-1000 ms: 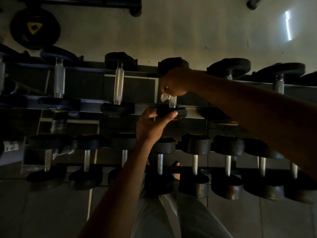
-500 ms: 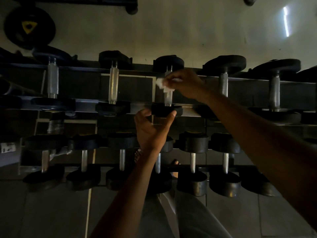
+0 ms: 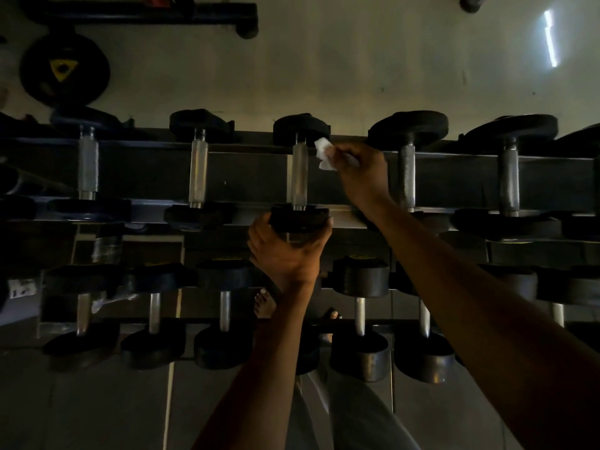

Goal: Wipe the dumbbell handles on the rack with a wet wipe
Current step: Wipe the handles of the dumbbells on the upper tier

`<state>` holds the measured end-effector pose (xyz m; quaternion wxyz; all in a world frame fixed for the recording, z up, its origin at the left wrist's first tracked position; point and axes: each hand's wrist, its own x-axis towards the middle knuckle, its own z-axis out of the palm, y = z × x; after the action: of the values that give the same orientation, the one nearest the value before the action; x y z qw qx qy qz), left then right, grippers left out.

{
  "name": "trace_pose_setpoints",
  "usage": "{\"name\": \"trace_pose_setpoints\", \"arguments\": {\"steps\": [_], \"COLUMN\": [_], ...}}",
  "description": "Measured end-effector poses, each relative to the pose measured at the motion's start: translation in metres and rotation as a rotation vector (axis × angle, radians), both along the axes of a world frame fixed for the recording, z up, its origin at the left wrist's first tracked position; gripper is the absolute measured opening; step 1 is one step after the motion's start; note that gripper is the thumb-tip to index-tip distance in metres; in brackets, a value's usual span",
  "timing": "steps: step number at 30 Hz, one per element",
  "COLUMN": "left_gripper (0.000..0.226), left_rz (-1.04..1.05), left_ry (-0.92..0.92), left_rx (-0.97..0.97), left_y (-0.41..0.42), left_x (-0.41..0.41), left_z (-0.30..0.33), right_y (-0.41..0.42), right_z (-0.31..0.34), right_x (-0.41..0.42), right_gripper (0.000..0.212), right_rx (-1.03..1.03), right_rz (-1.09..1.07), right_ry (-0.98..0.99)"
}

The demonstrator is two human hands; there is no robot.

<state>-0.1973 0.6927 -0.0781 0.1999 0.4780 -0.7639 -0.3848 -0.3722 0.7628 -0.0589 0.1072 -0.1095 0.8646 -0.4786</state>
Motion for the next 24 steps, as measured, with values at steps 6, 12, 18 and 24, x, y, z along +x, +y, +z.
{"name": "trace_pose_setpoints", "arguments": {"steps": [6,12,18,24], "left_gripper": [0.092,0.103,0.118,0.090], "left_rz": [0.038,-0.059,-0.012,0.061], "left_ry": [0.085,-0.153,-0.103,0.019], "left_rx": [0.091,-0.135,-0.068,0.103], "left_y": [-0.004,-0.001,0.011,0.004], "left_x": [0.002,0.006,-0.003,0.001], "left_z": [-0.004,0.001,0.003,-0.005], "right_y": [-0.012,-0.032,-0.032,-0.033], "right_z": [0.004,-0.005,-0.006,0.000], "right_x": [0.005,0.009,0.004,-0.003], "right_gripper": [0.016,0.015,0.020,0.022], "right_rx": [-0.009,0.021,0.067,0.065], "right_rz": [0.016,-0.051,0.011,-0.005], "right_ry": [-0.005,0.026,-0.014,0.054]}}
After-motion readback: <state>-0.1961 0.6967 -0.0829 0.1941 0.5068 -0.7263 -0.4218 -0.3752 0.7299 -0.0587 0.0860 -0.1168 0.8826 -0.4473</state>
